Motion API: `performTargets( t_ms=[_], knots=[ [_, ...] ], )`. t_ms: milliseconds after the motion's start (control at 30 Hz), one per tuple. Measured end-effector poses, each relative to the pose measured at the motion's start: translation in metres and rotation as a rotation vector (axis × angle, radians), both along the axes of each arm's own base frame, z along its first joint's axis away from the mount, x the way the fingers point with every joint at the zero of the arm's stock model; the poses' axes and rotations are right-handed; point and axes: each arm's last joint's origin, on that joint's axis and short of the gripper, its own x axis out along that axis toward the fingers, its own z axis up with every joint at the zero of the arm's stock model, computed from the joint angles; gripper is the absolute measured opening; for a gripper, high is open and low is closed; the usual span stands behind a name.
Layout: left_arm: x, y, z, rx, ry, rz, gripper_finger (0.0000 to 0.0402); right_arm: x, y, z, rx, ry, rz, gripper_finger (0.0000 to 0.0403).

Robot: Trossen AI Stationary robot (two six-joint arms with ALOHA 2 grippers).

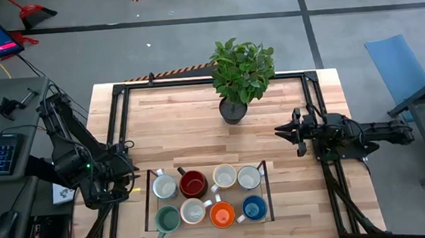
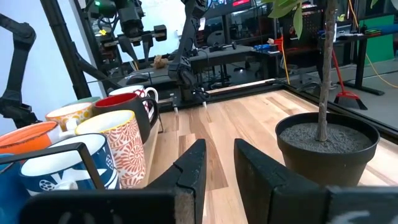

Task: Place coffee mugs
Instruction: Return to Home Position

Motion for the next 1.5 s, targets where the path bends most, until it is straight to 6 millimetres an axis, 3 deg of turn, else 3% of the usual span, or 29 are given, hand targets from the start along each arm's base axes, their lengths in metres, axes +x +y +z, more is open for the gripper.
performTargets(
  t_ms=[533, 600, 767, 833, 1033, 1200, 1333, 1500],
  knots=[
    [0.0, 0.001, 0.0, 0.027, 0.006, -0.023, 0.0097, 0.0, 0.0, 0.0, 0.0, 0.0, 0.0, 0.0067],
    [0.004, 0.003, 0.002, 0.057, -0.087, 0.021, 0.0097, 0.0, 0.0, 0.0, 0.0, 0.0, 0.0, 0.0067],
    [0.023, 0.007, 0.019, 0.203, -0.612, 0.274, 0.0097, 0.0, 0.0, 0.0, 0.0, 0.0, 0.0, 0.0067],
    [0.029, 0.008, 0.025, 0.249, -0.664, 0.292, 0.0097, 0.0, 0.0, 0.0, 0.0, 0.001, 0.0, 0.0067],
    [0.037, 0.021, 0.046, 0.205, -0.639, 0.178, 0.0097, 0.0, 0.0, 0.0, 0.0, 0.001, 0.0, 0.0067],
    [0.04, 0.035, 0.05, 0.11, -0.831, -0.069, 0.0097, 0.0, 0.0, 0.0, 0.0, 0.001, 0.0, 0.0067],
    [0.04, 0.05, 0.037, 0.011, -1.082, -0.281, 0.0097, 0.0, 0.0, 0.0, 0.0, 0.001, 0.0, 0.0067],
    [0.038, 0.078, 0.007, -0.071, -1.14, -0.262, 0.0097, 0.0, 0.0, 0.0, 0.0, 0.002, 0.0, 0.0067]
  ],
)
